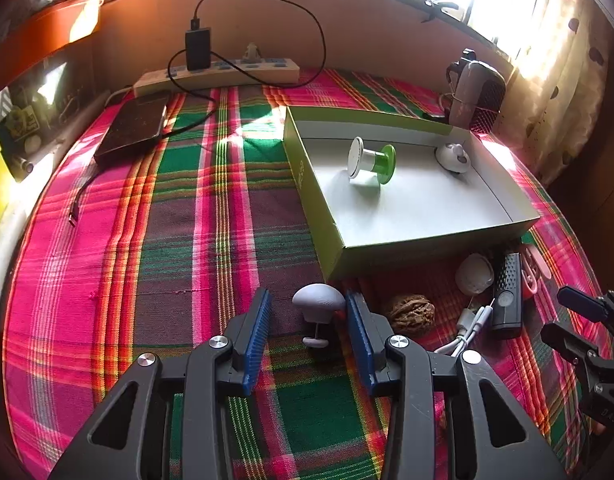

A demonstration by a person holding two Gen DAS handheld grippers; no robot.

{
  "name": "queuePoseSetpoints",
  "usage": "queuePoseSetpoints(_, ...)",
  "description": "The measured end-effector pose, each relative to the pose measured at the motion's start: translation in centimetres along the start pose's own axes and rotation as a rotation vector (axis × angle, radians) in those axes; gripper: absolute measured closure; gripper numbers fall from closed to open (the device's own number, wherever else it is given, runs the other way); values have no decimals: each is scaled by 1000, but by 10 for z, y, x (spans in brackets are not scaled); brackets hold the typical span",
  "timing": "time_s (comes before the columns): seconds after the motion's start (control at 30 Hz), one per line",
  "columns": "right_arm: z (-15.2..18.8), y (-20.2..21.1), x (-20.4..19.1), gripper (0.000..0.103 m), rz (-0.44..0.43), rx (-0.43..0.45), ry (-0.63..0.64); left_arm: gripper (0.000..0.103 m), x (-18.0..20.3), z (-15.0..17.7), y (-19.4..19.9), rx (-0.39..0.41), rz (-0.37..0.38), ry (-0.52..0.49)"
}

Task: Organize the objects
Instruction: 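Grasp the white mushroom-shaped knob with the left gripper while the right gripper moves toward a walnut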

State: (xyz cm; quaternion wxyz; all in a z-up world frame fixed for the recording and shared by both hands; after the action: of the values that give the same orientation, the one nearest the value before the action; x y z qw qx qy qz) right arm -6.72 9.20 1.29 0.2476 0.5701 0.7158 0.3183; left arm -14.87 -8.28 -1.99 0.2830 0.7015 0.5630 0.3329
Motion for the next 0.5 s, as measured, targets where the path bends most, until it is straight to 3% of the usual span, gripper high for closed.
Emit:
queuePoseSetpoints(0.2, 1, -1, -24, 52, -32, 0, 32, 67, -4, 1, 2, 3, 19, 5)
queuePoseSetpoints(0.37, 1, -3, -43, 52, -65, -7, 52, 78, -9, 2, 4, 12, 14, 23)
queuePoseSetpoints(0.5, 1, -1, -54, 52, -89, 4, 58, 79, -12, 5, 7, 18, 16, 28)
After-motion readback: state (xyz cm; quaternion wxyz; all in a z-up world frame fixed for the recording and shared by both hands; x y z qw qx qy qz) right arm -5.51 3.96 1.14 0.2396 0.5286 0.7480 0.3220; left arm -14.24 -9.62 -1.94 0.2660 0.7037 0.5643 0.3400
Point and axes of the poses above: each gripper's, at about its wrist camera, not at the fingertips, and y roughly against the way its jaws point, x to its right, z to its underside, the point moved 3 cm from there along -y, roughly the way its jaws point, and after that the axes turned 1 degree about x, right-handed, at the moved point
